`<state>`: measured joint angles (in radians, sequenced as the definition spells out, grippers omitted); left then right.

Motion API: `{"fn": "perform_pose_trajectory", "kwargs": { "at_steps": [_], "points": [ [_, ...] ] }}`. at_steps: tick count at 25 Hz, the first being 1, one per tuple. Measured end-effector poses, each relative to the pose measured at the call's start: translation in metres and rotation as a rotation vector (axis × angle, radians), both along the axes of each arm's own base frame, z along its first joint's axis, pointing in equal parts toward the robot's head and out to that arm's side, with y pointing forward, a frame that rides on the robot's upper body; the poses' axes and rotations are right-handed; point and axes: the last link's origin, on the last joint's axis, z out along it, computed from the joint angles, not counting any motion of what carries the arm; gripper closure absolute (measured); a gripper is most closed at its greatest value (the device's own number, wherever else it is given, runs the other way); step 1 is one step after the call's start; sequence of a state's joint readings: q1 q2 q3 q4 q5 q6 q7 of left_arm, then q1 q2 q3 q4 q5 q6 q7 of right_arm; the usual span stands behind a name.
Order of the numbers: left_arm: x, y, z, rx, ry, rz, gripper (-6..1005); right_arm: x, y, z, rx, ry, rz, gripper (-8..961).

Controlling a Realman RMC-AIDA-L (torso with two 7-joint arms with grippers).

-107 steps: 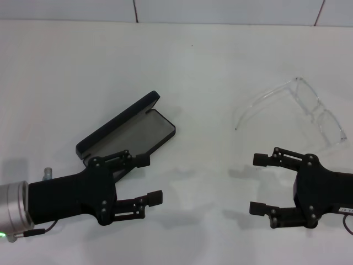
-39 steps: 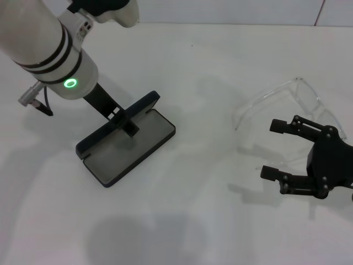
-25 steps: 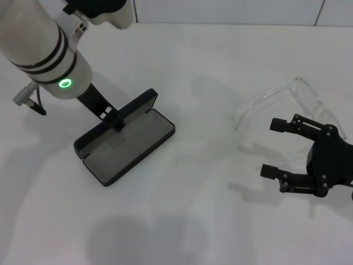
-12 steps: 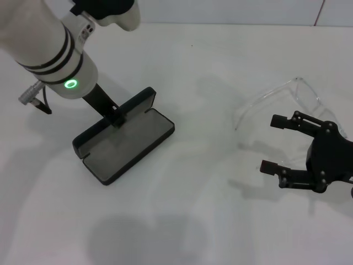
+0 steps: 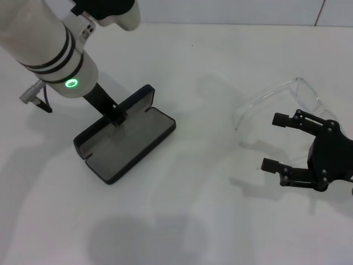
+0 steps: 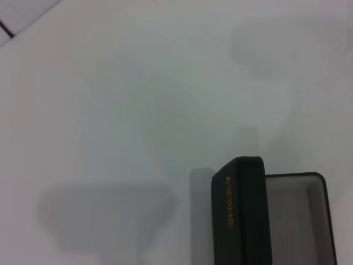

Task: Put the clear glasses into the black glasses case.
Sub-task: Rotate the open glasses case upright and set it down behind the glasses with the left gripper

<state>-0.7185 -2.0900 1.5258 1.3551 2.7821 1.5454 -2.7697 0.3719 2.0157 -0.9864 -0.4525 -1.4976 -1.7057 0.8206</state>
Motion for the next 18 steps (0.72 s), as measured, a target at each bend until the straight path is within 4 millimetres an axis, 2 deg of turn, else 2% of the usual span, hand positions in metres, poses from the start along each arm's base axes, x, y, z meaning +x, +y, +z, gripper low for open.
{"fn": "perform_pose_trajectory", "kwargs": {
  "at_steps": [6, 11, 18],
  "points": [
    [0.009, 0.001, 0.002, 0.004, -0.004, -0.072, 776, 0.001, -0.001, 0.003, 0.019, 0.024, -0.011, 78],
    [0.023, -0.001, 0.002, -0.017, 0.005, -0.221, 792, 0.005, -0.004, 0.007, 0.033, 0.033, -0.024, 79],
    [0.037, -0.009, -0.009, -0.189, 0.081, -0.483, 790, 0.008, -0.009, 0.013, 0.051, 0.058, -0.033, 78]
  ]
}}
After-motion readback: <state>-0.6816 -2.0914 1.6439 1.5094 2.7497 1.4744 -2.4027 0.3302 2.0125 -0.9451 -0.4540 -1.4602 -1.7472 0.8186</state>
